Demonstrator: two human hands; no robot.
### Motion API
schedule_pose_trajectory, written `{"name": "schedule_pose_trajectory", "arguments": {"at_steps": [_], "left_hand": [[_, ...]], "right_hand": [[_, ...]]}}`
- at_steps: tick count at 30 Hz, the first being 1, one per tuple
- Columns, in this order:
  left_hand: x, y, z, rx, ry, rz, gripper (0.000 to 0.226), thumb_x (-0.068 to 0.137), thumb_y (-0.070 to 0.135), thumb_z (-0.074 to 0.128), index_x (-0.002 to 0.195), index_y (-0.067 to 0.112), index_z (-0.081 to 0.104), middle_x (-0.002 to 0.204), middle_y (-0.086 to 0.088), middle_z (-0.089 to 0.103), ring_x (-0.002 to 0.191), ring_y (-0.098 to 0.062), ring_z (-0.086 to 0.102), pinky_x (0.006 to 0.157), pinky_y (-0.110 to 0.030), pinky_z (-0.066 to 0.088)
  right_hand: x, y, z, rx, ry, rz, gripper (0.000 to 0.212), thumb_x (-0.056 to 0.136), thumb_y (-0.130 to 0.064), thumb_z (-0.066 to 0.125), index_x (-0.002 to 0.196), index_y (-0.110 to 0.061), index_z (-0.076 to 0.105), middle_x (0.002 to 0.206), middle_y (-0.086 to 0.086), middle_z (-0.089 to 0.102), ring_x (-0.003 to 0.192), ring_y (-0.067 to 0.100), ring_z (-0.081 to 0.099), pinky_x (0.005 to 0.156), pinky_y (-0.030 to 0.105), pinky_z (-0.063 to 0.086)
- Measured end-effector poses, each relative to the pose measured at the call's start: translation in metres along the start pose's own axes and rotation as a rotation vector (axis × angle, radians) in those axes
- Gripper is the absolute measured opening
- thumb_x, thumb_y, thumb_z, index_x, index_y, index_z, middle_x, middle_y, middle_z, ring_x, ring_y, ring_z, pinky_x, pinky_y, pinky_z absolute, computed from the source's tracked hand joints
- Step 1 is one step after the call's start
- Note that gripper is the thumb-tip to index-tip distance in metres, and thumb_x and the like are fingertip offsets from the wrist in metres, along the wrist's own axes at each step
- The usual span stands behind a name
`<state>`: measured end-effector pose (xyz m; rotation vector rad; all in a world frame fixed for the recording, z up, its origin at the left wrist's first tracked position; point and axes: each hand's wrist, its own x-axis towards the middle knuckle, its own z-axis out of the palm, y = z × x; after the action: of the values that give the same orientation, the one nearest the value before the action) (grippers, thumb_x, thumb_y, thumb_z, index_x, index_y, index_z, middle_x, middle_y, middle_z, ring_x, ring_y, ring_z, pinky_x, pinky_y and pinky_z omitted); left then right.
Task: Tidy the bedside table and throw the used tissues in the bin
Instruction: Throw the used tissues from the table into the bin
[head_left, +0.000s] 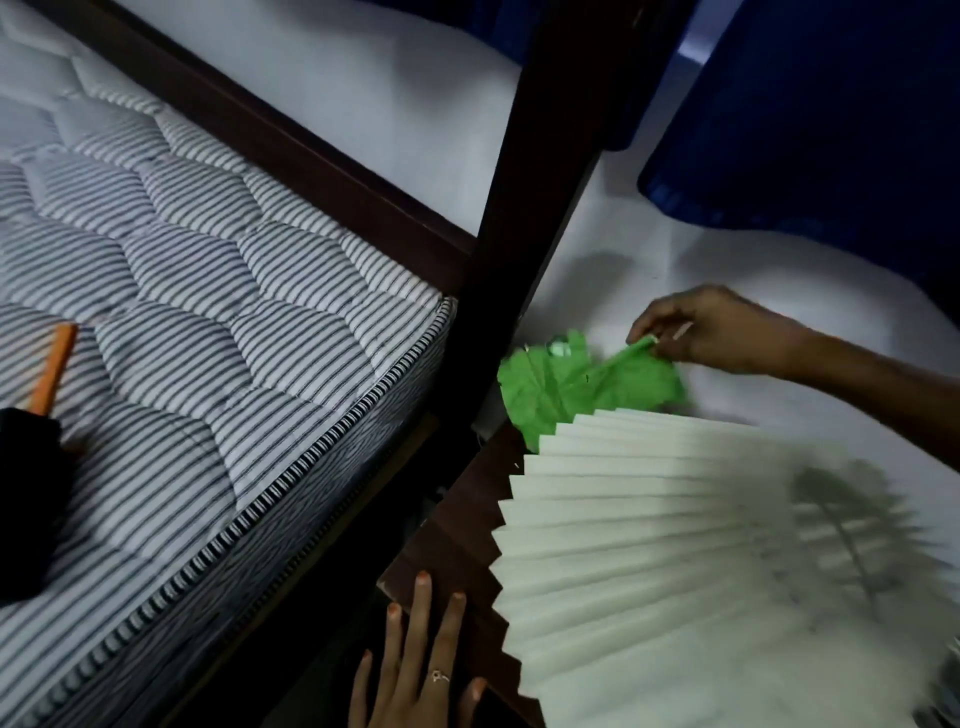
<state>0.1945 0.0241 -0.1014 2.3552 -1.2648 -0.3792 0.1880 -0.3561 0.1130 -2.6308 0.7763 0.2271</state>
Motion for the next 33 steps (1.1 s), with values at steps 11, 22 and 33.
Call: {"name": "schedule_pose_trajectory", "arguments": {"at_steps": [11, 22, 33], "left_hand": [[0.012, 0.013, -0.031, 0.150, -0.117, -0.101, 0.062, 0.094, 0.055, 0.001, 0.133, 0.032, 0.044, 0.154, 0.009, 0.028, 0.133, -0.016, 0.035, 0.084, -0.038, 0.053], [-0.026, 0.059, -0.047, 0.322, -0.325, 0.202, 0.050, 0.102, 0.033, 0.016, 0.151, 0.025, 0.005, 0.160, 0.006, -0.002, 0.146, -0.013, -0.007, 0.118, -0.036, 0.005], [-0.057, 0.120, -0.020, 0.352, -0.391, 0.315, 0.051, 0.101, 0.031, 0.025, 0.149, 0.015, 0.020, 0.159, -0.003, 0.013, 0.146, -0.017, 0.010, 0.115, -0.038, 0.019]], "right_hand": [[-0.089, -0.136, -0.065, 0.517, 0.608, -0.181, 0.024, 0.084, 0.005, 0.059, 0.098, -0.012, 0.068, 0.089, 0.002, 0.067, 0.071, -0.006, 0.059, 0.074, 0.011, 0.047], [-0.296, -0.131, -0.061, 0.811, 0.967, -0.127, 0.025, 0.083, 0.001, 0.060, 0.088, -0.021, 0.069, 0.071, -0.016, 0.072, 0.074, 0.000, 0.065, 0.072, 0.016, 0.050], [-0.546, 0.011, 0.068, 0.800, 1.287, 0.571, 0.015, 0.069, -0.033, 0.066, 0.083, -0.033, 0.072, 0.069, -0.015, 0.070, 0.077, 0.017, 0.063, 0.072, 0.027, 0.054]]}}
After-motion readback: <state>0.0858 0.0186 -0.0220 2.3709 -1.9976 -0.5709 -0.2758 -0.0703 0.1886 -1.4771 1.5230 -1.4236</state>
